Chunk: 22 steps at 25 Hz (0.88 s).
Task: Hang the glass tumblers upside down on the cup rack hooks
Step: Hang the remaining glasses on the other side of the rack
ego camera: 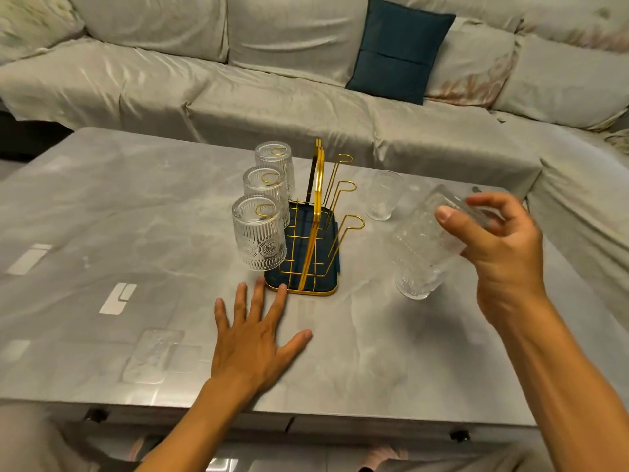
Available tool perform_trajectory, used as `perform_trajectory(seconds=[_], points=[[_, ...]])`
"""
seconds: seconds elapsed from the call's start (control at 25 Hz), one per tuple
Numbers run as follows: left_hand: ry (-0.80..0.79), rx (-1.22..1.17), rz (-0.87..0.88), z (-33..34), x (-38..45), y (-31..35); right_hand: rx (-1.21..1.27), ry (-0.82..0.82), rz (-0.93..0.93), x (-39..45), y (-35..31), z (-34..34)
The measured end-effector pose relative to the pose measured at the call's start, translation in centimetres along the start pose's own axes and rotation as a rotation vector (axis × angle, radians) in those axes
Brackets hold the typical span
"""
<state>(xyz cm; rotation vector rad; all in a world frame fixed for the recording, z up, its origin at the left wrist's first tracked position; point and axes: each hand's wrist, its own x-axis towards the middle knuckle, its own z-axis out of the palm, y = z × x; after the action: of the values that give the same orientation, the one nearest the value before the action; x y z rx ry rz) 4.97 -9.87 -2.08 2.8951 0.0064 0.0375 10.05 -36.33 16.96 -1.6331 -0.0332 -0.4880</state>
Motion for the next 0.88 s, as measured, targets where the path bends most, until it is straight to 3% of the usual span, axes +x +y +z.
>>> perform_trajectory(seconds=[0.16,0.36,0.88], points=[[-0.005,0.0,-0.022,0.1,0.1,0.0,-0.15,-0.118,-0.17,1.2,-0.7,3.0],[0.003,0.005,-0.029,0.3,0.2,0.0,-0.29,-0.139,-0.285,0.8,1.3,5.9],[-0.003,0.002,-0.032,0.2,0.2,0.0,-0.358,-0.217,-0.168,-0.8,7.8,7.6]])
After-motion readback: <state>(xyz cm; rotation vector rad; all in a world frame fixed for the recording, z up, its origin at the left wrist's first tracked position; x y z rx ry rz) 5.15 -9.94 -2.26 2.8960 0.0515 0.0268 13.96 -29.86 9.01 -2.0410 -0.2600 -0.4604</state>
